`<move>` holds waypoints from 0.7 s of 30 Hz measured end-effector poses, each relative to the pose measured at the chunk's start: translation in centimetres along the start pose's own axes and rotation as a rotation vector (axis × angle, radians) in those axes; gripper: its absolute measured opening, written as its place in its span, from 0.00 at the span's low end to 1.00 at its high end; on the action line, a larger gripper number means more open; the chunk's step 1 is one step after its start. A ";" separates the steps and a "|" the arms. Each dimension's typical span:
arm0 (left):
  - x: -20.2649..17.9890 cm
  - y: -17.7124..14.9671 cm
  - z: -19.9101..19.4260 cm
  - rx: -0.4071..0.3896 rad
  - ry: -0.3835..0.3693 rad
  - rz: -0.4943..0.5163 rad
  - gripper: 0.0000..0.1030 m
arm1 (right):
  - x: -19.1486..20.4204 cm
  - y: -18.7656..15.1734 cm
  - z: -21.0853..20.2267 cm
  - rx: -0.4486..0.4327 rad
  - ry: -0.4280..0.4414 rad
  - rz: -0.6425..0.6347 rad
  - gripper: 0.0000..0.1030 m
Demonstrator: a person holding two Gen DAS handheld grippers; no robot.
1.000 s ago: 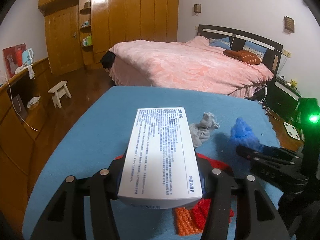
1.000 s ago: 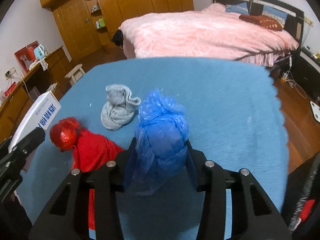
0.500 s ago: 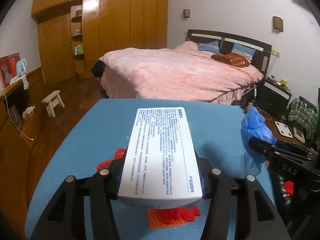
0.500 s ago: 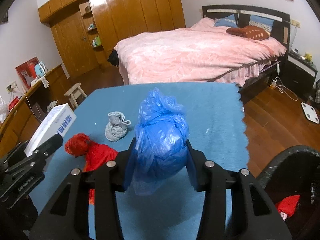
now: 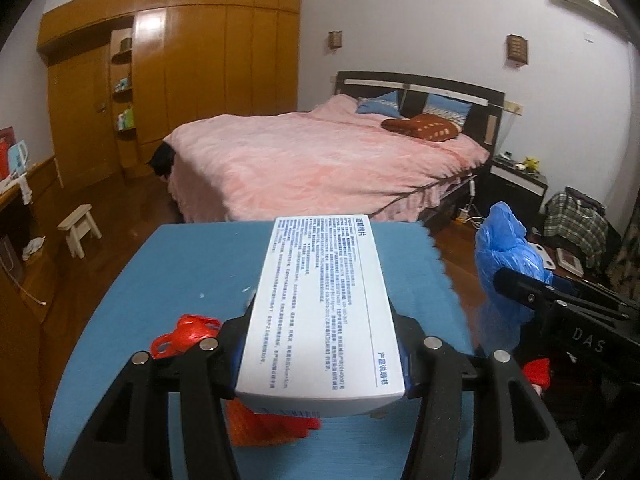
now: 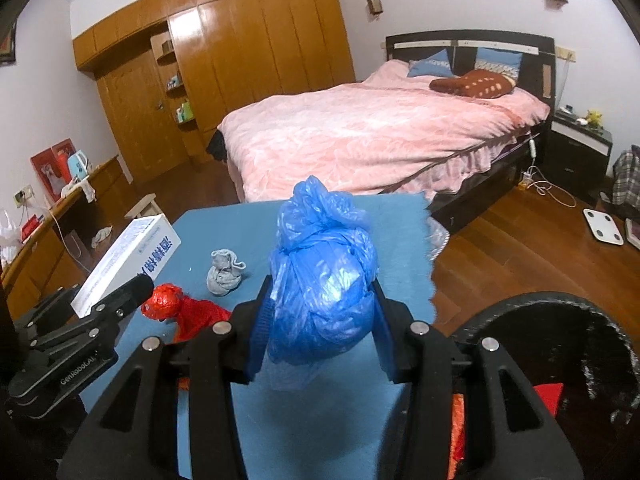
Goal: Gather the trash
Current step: 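Carry box and blue bag over the bin and open both grippers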
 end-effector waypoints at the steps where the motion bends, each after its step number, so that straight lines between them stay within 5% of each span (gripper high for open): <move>1: -0.7 0.2 0.0 -0.002 -0.011 0.005 0.53 | -0.4 0.0 -0.4 -0.005 -0.003 0.003 0.42; 21: -11.9 0.7 0.1 -0.009 -0.168 0.108 0.53 | -10.1 -0.7 -7.2 -0.071 -0.111 0.082 0.42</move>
Point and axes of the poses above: each gripper's, at about its wrist camera, not at the fingertips, and z roughly the way its jaws point, x to its left, y to its top, the point moved 8 cm from there along z, roughly the way its jaws point, and after that the axes turned 15 degrees about -y, right-handed, at the moved point
